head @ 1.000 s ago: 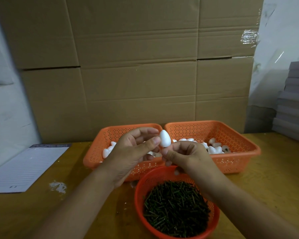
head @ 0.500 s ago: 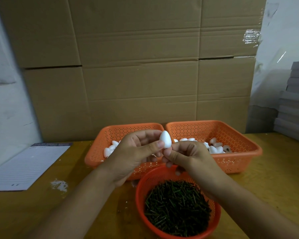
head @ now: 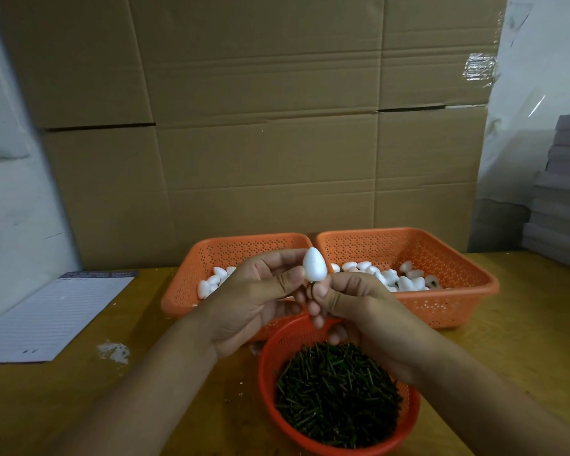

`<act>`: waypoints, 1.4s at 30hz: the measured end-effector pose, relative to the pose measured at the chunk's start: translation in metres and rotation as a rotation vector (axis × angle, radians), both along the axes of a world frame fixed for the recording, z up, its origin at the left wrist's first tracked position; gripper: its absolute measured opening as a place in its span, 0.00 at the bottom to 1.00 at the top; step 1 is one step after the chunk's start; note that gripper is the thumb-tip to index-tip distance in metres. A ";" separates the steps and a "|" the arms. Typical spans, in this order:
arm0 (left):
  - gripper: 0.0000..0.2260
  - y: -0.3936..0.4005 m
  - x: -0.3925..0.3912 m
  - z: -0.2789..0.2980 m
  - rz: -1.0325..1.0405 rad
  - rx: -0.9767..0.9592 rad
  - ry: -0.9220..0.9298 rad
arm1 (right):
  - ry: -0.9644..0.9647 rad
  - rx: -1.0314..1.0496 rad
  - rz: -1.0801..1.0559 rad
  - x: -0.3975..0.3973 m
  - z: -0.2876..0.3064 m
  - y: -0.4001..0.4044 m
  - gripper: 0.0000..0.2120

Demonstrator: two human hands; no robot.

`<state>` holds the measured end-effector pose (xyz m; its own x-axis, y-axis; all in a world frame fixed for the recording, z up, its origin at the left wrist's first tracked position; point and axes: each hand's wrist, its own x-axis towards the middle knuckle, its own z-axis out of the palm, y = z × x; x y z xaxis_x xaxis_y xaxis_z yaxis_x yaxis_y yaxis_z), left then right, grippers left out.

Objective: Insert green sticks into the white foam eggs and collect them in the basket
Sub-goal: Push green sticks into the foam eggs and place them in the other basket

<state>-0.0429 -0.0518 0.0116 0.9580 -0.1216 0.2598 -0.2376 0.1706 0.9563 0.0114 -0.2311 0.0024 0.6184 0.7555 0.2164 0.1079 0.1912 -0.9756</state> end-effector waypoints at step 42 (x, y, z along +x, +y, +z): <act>0.08 0.002 0.011 0.003 0.426 -0.208 0.132 | 0.161 -0.014 -0.177 0.012 0.006 -0.002 0.10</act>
<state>-0.0321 -0.0494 0.0145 0.9376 0.3300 0.1095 -0.2065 0.2751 0.9390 0.0232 -0.2331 0.0081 0.7670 0.6347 0.0944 -0.0185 0.1690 -0.9854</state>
